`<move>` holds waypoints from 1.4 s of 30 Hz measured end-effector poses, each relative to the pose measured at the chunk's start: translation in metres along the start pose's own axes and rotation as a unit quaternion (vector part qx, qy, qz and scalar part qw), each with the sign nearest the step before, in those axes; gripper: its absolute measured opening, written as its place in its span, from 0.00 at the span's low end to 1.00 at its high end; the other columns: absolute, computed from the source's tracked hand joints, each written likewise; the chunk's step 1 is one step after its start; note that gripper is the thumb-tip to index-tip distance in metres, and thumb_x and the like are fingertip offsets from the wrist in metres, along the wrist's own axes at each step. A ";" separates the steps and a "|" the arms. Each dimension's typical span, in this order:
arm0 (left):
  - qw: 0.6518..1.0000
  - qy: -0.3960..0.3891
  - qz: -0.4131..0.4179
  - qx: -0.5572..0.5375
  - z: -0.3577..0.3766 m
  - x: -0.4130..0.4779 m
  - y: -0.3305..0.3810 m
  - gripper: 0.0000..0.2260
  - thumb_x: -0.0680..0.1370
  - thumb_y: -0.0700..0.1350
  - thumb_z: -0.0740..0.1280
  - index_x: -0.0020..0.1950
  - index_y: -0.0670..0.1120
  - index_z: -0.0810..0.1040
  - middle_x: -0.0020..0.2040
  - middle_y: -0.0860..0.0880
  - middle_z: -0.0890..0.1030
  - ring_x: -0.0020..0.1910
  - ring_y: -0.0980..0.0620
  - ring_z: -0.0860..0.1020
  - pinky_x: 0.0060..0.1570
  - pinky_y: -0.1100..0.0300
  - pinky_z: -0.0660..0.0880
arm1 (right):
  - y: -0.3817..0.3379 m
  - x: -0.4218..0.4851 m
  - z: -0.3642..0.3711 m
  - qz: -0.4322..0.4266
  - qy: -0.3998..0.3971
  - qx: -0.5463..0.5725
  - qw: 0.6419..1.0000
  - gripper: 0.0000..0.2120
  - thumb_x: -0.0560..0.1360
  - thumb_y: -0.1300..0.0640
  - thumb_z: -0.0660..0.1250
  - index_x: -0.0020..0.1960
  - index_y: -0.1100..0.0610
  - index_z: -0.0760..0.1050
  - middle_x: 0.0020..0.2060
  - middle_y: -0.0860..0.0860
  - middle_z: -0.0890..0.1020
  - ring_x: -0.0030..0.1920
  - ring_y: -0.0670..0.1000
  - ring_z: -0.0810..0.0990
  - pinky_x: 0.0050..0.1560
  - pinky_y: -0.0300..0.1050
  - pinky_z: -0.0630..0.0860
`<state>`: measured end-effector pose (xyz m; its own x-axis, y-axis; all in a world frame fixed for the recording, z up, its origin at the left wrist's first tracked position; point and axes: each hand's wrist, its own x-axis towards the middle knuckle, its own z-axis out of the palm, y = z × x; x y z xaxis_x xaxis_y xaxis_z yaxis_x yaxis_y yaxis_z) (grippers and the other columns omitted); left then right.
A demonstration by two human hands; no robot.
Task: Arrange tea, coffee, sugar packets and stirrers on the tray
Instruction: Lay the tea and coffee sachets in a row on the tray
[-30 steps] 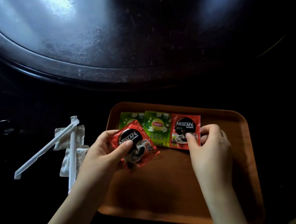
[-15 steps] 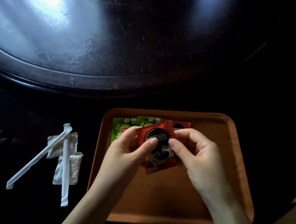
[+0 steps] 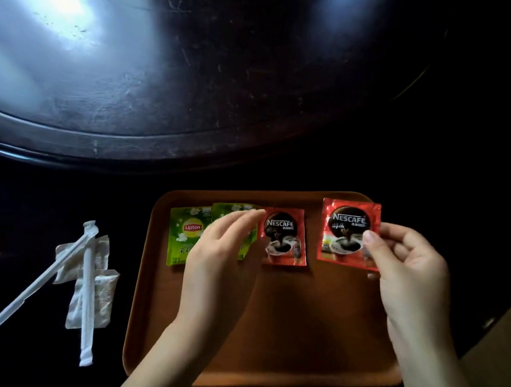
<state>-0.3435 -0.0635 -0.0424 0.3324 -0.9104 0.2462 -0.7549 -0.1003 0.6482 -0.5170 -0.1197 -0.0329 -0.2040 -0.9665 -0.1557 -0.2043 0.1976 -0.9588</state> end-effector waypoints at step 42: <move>0.991 -0.090 0.063 0.079 0.017 0.001 -0.006 0.16 0.77 0.47 0.58 0.61 0.45 0.78 0.64 0.44 0.78 0.67 0.45 0.72 0.64 0.53 0.69 | 0.017 -0.014 0.036 -0.251 -0.013 -0.388 0.887 0.18 0.72 0.48 0.60 0.52 0.60 0.76 0.48 0.58 0.78 0.50 0.56 0.75 0.47 0.40 0.71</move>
<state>-0.3483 -0.0703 -0.0589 0.1352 -0.9751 0.1757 -0.8678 -0.0310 0.4959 -0.4837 -0.1087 -0.0555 0.1190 -0.9661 0.2290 -0.8624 -0.2149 -0.4584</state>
